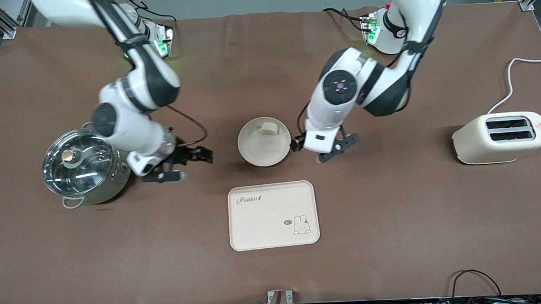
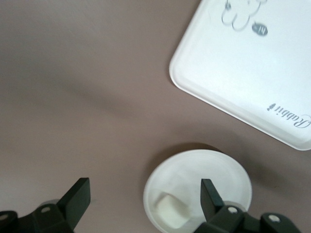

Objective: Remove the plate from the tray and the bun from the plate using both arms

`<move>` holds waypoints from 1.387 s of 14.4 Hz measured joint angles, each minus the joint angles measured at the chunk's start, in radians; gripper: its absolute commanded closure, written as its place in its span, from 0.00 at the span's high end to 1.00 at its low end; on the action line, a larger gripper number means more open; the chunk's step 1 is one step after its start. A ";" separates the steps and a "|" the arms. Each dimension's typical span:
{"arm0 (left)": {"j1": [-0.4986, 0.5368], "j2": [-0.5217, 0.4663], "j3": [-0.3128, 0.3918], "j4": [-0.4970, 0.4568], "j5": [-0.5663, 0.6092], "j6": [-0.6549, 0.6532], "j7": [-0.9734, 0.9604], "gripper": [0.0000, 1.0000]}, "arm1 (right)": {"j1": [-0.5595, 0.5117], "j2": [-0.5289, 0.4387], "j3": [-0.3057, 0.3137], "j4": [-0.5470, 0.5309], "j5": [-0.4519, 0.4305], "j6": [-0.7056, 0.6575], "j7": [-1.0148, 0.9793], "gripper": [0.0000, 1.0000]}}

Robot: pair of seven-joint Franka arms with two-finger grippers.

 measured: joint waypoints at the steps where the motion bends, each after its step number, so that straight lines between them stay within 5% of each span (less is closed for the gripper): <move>1: -0.032 0.034 0.000 0.009 0.033 0.020 -0.073 0.99 | -0.050 -0.013 -0.001 0.018 0.000 -0.035 -0.068 1.00; 5: -0.152 0.158 -0.001 0.058 0.133 0.031 -0.374 0.98 | -0.212 -0.088 -0.003 0.073 -0.068 -0.213 -0.234 0.91; 11: -0.247 0.228 -0.001 0.064 0.153 0.039 -0.637 0.87 | -0.353 -0.180 -0.010 0.286 -0.186 -0.592 -0.339 0.96; 15: -0.262 0.265 -0.001 0.067 0.153 0.084 -0.722 0.78 | -0.345 -0.280 -0.055 0.320 -0.207 -0.700 -0.360 1.00; 20: -0.266 0.281 0.000 0.074 0.153 0.089 -0.756 0.44 | -0.167 -0.376 -0.202 0.320 -0.258 -0.734 -0.361 1.00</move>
